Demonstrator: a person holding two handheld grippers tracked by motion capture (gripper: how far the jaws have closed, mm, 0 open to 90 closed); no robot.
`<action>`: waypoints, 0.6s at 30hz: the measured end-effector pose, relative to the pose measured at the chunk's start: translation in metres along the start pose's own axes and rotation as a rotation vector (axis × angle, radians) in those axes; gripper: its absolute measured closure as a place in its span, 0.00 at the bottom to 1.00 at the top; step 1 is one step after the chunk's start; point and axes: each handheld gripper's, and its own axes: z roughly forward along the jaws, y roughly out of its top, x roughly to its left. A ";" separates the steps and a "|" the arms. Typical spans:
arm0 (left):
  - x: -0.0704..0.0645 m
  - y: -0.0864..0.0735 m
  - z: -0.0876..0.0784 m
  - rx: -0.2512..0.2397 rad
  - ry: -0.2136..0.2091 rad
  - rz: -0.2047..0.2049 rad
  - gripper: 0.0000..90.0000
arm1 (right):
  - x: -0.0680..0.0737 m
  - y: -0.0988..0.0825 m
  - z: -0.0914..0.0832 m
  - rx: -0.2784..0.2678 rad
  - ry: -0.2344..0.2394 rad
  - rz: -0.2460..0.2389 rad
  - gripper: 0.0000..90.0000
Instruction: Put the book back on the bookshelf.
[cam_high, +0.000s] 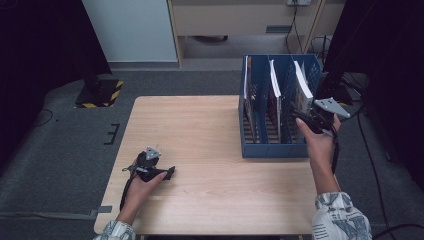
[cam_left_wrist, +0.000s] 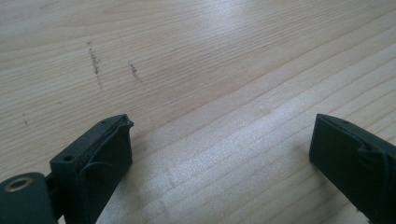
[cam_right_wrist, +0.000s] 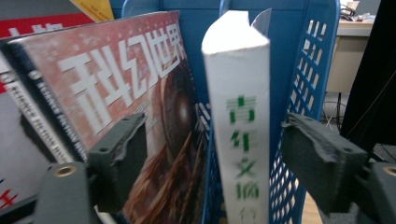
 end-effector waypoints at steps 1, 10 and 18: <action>0.000 0.000 0.000 0.000 0.000 0.000 0.05 | 0.001 -0.001 -0.002 0.001 0.008 0.005 0.23; 0.000 0.000 0.000 -0.001 0.000 -0.003 0.05 | 0.014 -0.008 -0.021 0.016 0.039 0.054 0.13; 0.000 0.000 0.000 0.001 0.000 -0.001 0.05 | 0.022 -0.018 -0.035 0.025 0.032 0.023 0.09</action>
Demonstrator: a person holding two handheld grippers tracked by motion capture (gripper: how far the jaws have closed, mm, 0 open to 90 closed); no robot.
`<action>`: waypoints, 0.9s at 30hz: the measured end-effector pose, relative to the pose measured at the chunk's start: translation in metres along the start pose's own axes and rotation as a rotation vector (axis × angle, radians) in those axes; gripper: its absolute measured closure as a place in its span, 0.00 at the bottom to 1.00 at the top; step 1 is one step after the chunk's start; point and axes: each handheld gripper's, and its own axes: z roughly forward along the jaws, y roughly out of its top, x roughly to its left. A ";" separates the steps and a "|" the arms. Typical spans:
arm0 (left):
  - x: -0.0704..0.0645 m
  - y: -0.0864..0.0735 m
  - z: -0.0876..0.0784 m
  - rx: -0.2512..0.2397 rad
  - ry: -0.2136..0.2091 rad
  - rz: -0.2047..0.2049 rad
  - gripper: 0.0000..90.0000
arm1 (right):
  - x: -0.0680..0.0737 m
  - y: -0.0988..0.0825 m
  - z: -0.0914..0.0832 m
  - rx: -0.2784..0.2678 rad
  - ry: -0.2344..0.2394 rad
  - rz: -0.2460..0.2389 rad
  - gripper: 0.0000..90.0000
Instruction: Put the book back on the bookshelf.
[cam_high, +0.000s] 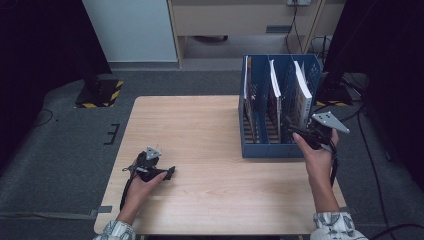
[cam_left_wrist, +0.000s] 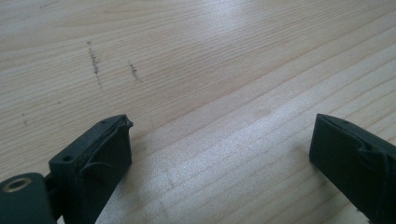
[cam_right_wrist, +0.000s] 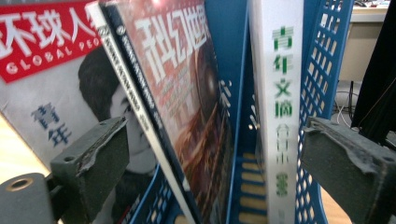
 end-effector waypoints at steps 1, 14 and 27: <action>0.000 0.000 0.000 0.000 0.000 0.000 0.05 | 0.000 -0.002 -0.002 0.002 -0.004 -0.006 0.09; -0.002 0.000 0.001 -0.002 -0.005 0.001 0.05 | 0.010 -0.028 -0.018 0.060 0.029 -0.015 0.09; -0.003 0.000 0.001 -0.001 -0.009 0.000 0.04 | 0.034 -0.042 -0.032 0.108 0.108 -0.046 0.09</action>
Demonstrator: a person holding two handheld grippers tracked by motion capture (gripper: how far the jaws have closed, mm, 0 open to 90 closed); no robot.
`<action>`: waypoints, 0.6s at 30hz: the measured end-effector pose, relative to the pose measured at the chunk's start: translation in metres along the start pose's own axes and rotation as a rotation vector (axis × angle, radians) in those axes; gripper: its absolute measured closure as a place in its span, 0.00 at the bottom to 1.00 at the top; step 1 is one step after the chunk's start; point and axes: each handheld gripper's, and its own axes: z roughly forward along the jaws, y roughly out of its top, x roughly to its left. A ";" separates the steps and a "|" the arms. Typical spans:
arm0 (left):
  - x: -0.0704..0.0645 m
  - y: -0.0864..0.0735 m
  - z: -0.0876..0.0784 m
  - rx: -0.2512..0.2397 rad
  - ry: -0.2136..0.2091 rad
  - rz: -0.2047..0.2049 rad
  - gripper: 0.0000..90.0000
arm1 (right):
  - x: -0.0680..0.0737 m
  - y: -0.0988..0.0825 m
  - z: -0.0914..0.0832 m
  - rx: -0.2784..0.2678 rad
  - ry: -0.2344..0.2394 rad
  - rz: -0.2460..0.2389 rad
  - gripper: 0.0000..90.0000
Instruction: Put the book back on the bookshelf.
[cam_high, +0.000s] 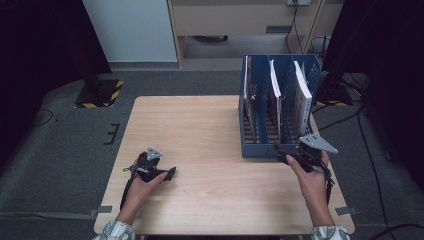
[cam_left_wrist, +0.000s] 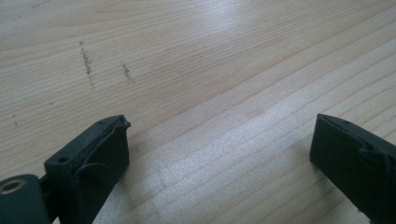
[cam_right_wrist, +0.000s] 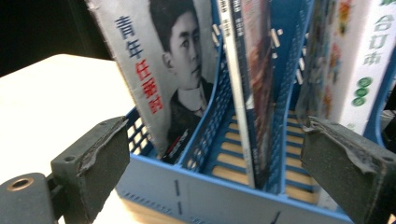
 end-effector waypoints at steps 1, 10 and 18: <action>0.000 0.000 0.000 0.000 0.000 0.000 0.04 | 0.002 -0.001 -0.001 0.000 0.004 0.001 0.09; -0.001 0.001 0.001 0.011 -0.008 0.007 0.01 | 0.013 -0.010 -0.012 0.012 0.071 0.002 0.09; -0.002 0.001 0.002 0.013 -0.008 0.008 0.00 | 0.030 -0.015 -0.012 0.038 0.141 -0.041 0.08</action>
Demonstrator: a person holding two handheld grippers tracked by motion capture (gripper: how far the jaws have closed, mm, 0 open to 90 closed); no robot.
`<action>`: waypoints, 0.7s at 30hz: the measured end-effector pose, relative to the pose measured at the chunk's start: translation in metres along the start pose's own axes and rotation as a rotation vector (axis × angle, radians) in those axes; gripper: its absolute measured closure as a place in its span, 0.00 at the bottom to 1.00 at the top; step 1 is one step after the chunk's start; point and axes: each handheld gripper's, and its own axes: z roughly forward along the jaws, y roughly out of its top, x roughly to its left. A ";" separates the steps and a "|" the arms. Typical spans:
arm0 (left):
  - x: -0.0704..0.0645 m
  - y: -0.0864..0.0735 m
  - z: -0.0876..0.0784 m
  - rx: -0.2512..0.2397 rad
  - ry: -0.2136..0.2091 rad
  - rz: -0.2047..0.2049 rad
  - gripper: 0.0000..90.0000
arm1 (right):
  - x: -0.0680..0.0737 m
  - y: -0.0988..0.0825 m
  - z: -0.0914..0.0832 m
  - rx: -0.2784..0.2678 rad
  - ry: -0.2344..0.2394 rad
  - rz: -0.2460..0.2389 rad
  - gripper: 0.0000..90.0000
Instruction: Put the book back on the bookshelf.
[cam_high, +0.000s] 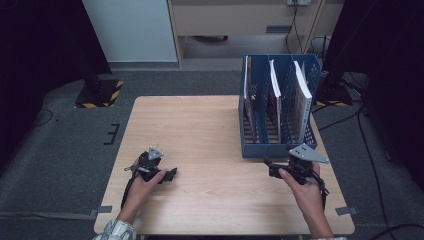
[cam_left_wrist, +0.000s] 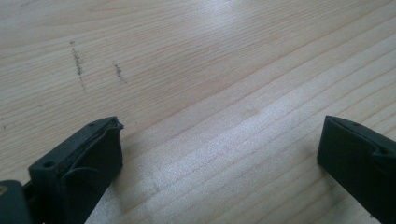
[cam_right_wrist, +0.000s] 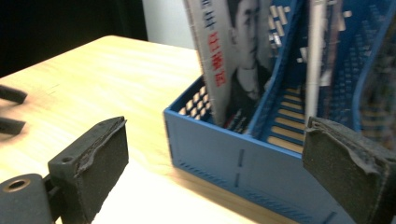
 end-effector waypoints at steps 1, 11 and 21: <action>0.000 0.000 0.000 0.000 0.000 0.000 0.00 | 0.003 0.000 0.002 0.001 0.004 0.001 0.08; -0.001 0.000 0.000 0.000 0.002 -0.001 0.00 | 0.023 0.000 0.017 0.036 0.065 -0.048 0.09; -0.002 0.001 0.001 0.001 0.002 -0.001 0.00 | 0.035 0.005 0.024 0.037 0.108 -0.070 0.09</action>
